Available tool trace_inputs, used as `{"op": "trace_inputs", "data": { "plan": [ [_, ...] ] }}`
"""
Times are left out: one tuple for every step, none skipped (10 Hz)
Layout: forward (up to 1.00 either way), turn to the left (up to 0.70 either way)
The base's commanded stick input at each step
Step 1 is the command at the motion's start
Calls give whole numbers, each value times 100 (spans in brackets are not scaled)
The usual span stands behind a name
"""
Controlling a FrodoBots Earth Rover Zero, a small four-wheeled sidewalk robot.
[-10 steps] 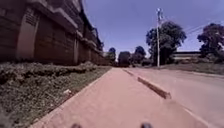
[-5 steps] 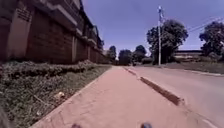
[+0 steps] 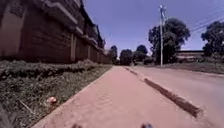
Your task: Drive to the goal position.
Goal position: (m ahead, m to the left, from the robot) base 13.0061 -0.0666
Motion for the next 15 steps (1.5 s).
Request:
{"op": "trace_inputs", "data": {
  "plan": [
    [85, -34],
    [85, -34],
    [85, -34],
    [85, 0],
    [85, 0],
    [85, -5],
    [85, -21],
    [85, -30],
    [85, -13],
    [85, 0],
    [85, 0],
    [85, -11],
    [85, -16],
    [85, -20],
    [85, 0]
  ]
}}
